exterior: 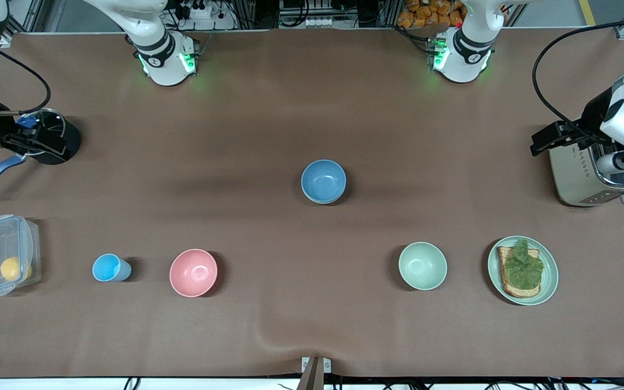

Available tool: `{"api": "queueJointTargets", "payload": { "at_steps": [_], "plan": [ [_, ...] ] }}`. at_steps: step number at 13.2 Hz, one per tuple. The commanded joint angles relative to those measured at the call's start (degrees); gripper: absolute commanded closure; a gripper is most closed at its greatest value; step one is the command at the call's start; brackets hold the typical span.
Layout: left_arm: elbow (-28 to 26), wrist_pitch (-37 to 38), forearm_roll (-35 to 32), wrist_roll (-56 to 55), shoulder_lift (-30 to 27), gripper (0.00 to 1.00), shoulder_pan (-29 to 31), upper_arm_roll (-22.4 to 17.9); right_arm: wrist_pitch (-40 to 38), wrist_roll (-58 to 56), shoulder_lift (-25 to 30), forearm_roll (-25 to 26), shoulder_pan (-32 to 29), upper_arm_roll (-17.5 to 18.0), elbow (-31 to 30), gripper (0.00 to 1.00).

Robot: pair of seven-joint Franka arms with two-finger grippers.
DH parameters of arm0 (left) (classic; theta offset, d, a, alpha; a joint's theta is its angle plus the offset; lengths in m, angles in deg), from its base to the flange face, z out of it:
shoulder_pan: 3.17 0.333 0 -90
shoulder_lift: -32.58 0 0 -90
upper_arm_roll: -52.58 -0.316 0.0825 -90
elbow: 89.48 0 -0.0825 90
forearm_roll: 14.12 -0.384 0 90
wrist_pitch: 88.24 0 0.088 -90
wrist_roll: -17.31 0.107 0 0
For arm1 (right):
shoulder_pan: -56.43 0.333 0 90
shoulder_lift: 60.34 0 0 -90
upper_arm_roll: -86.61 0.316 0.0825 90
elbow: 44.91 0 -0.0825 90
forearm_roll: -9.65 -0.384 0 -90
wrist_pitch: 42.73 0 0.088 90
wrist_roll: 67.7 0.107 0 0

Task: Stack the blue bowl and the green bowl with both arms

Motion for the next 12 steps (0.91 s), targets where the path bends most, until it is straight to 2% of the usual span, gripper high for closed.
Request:
{"api": "queueJointTargets", "payload": {
  "at_steps": [1,12],
  "plan": [
    [-1.3,0.3,-1.2,0.7,-2.5,0.00,-0.6,-0.6,1.6,1.3,0.9,-1.0,5.4,-5.1,-1.3,0.00],
    [-2.2,1.0,-0.8,2.0,-3.7,0.00,-0.6,-0.6,3.3,1.3,1.3,-0.6,7.3,-6.2,-1.3,0.00]
  ]
}}
